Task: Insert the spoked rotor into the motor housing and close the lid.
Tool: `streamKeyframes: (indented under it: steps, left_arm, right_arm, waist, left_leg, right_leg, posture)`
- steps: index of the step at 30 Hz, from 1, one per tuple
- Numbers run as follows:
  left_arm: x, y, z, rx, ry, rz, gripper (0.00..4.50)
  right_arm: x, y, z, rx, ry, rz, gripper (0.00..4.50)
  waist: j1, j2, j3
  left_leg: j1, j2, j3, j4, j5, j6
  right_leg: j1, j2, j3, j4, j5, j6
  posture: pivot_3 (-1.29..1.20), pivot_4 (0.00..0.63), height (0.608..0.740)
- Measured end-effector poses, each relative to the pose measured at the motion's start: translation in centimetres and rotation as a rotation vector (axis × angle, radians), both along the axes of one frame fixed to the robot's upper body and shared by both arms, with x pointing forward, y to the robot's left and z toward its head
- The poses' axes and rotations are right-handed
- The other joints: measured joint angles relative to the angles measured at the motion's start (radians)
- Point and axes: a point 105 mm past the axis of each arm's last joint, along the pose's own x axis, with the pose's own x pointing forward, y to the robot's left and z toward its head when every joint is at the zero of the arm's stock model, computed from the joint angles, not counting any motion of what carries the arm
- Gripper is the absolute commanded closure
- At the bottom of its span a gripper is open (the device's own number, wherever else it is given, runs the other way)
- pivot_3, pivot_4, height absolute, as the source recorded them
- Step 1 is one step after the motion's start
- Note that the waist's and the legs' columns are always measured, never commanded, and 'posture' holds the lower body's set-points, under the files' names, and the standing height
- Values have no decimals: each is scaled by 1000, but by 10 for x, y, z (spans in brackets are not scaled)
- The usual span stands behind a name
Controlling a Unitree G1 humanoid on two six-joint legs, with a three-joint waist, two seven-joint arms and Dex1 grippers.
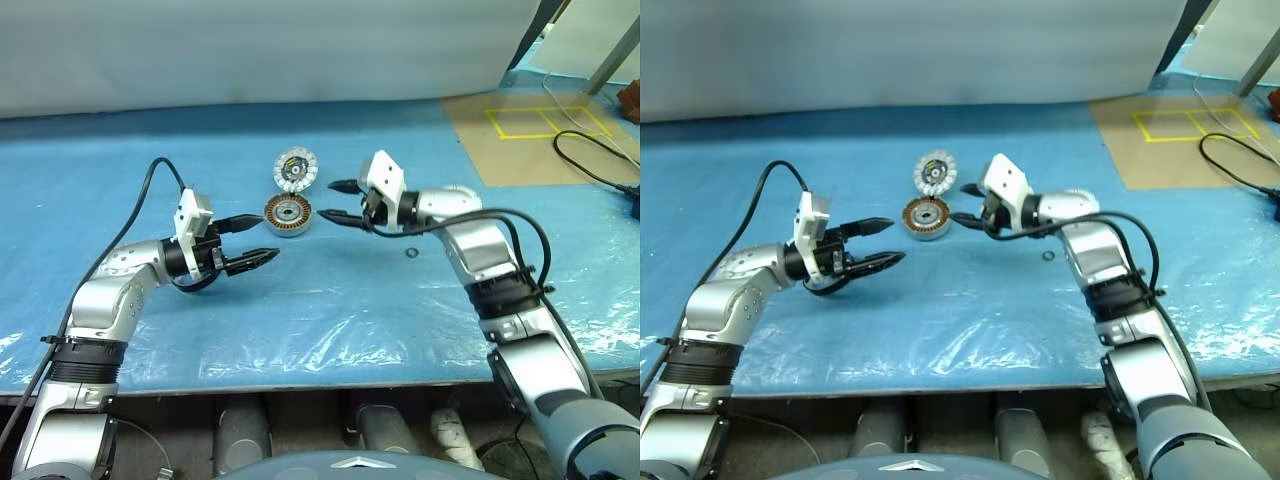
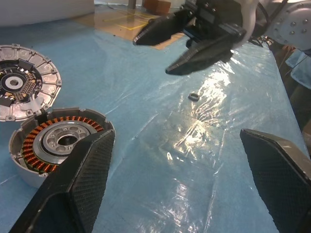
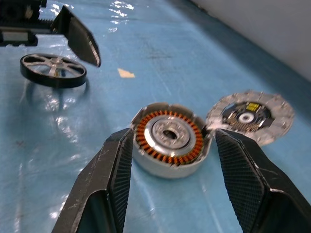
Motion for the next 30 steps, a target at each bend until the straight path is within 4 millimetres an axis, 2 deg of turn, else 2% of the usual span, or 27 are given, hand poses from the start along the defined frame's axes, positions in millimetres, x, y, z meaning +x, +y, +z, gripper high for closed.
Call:
streamKeyframes:
  steps: [4, 8, 12, 16, 19, 24, 27, 30]
  left_arm:
    - [-1, 1, 0, 0, -3, 11, 94]
    - [-5, 7, -3, -4, 1, 41, 94]
    - [-11, 13, -10, -6, 14, 82, 94]
    - [-18, 18, -18, -11, 29, 117, 94]
    - [-20, 18, -19, -27, 23, 144, 94]
    - [-29, 15, -26, -40, 36, 162, 94]
    - [-35, 16, -30, -44, 47, 178, 54]
    - [-39, 18, -31, -49, 53, 192, 54]
  right_arm:
    - [9, 21, 21, -68, 8, 105, 1689]
    - [12, 35, 20, -178, 76, 206, 1689]
    - [12, 47, 9, -341, 103, 295, 1689]
    - [2, 62, -2, -418, 176, 406, 1689]
    - [5, 77, -11, -468, 185, 379, 1689]
    - [14, 76, -32, -568, 165, 310, 1689]
    - [21, 67, -40, -639, 135, 255, 1191]
    - [24, 64, -36, -667, 103, 251, 234]
  waist:
    - [2, 0, 0]
    - [4, 0, 0]
    - [3, 0, 0]
    - [3, 1, 1]
    - [3, 1, 1]
    - [8, 2, 1]
    - [8, 3, 2]
    - [5, 4, 3]
  left_leg:
    - [-1, 2, 0, 0, 0, 0]
    - [-4, 7, 0, 0, 0, 0]
    - [-6, 9, 0, 0, 0, -1]
    - [-9, 11, 0, 0, 0, -1]
    - [-10, 14, 0, 1, 0, -1]
    - [-12, 23, 1, 2, 1, -2]
    - [-13, 26, 1, 2, 2, -3]
    - [-13, 26, 1, 2, 2, -3]
  right_leg:
    - [-1, 0, -3, 2, -2, -4]
    - [-1, 0, -13, 3, -5, -9]
    - [-3, 0, -17, 7, -9, -15]
    - [-5, 0, -19, 8, -10, -16]
    - [-5, 0, -23, 8, -11, -18]
    - [-1, -1, -34, 9, -15, -25]
    - [-1, -1, -38, 9, -16, -27]
    - [-2, -1, -39, 10, -16, -28]
  posture:
    - [0, 150, 740]
    - [0, 150, 740]
    - [0, 150, 740]
    - [0, 150, 740]
    - [0, 150, 740]
    - [0, 150, 740]
    - [0, 150, 740]
    - [0, 150, 740]
